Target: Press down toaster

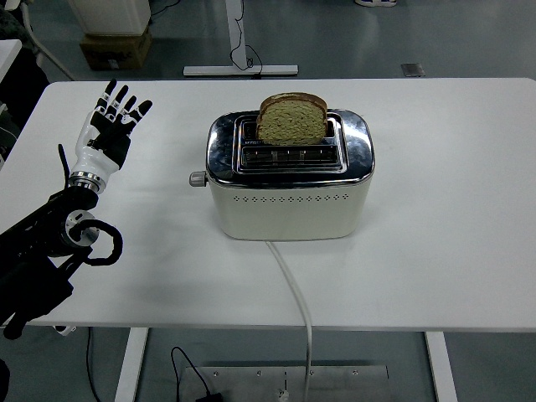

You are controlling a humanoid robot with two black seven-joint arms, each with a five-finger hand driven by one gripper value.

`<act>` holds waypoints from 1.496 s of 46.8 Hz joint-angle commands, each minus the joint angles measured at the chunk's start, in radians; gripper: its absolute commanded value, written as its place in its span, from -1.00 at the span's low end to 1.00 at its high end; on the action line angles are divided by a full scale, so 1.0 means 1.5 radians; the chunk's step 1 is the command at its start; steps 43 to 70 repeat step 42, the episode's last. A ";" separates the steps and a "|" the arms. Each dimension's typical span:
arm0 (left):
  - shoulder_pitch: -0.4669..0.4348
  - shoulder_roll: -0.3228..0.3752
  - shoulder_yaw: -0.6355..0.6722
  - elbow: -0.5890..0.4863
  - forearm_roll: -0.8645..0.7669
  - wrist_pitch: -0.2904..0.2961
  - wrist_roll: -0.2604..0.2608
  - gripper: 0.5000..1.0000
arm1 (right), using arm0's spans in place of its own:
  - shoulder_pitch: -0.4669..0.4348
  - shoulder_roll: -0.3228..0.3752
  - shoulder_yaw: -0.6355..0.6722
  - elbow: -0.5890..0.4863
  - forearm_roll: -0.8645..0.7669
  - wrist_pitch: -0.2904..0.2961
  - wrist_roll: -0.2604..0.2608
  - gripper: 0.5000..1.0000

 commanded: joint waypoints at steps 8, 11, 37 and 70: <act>0.000 -0.005 -0.004 0.001 -0.026 -0.025 -0.001 1.00 | 0.000 0.000 0.000 0.000 -0.002 0.001 0.000 0.99; 0.000 -0.005 -0.004 0.004 -0.045 -0.035 0.000 1.00 | 0.000 0.000 -0.001 0.001 -0.002 0.001 0.000 0.99; -0.001 -0.012 -0.003 0.030 -0.046 -0.038 0.001 1.00 | 0.001 0.000 0.000 0.000 0.000 0.000 0.000 0.99; -0.001 -0.013 -0.003 0.030 -0.046 -0.038 0.001 1.00 | 0.001 0.000 -0.001 0.001 -0.004 0.001 0.000 0.99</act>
